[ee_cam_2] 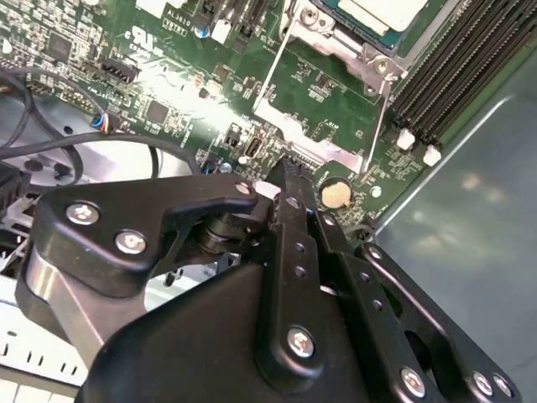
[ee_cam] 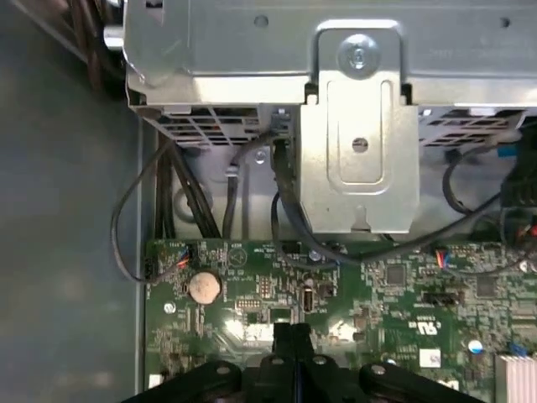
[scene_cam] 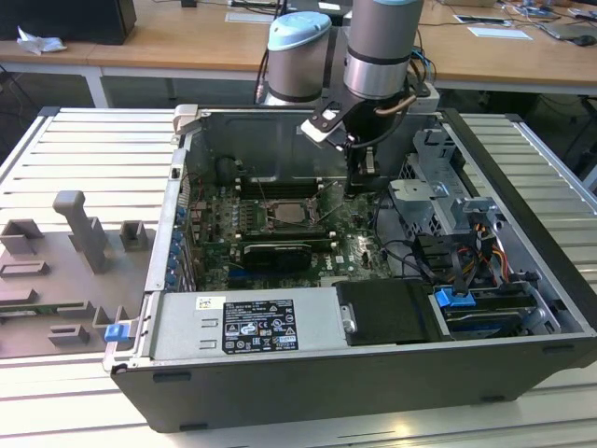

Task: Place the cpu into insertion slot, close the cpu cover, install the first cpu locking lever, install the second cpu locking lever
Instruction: 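Close the cpu cover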

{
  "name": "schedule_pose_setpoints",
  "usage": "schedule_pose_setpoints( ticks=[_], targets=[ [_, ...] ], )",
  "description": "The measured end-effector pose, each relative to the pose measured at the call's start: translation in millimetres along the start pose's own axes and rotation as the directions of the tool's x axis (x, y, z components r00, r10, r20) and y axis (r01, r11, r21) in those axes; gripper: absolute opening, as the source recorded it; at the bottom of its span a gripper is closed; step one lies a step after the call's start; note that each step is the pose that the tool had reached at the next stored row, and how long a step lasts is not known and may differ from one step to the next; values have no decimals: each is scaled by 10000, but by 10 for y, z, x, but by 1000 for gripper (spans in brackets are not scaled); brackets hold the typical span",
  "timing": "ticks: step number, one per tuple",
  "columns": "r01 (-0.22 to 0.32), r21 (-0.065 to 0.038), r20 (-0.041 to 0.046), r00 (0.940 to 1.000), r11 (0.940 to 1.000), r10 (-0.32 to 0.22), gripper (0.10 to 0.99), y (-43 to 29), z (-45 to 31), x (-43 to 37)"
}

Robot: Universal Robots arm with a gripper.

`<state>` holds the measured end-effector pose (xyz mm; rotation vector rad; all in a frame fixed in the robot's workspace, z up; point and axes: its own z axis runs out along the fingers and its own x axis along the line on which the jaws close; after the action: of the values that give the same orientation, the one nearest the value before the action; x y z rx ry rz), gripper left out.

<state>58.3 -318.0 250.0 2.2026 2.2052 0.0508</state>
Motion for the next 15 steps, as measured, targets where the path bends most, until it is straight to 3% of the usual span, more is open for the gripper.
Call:
schedule_pose_setpoints(
  ticks=[3, 15],
  targets=[
    [0, 47, -3, 10000, 10000, 0, 106, -21, 8, 5],
    [11, 73, -5, 10000, 10000, -11, 106, -301, 13, 6]
  ],
)
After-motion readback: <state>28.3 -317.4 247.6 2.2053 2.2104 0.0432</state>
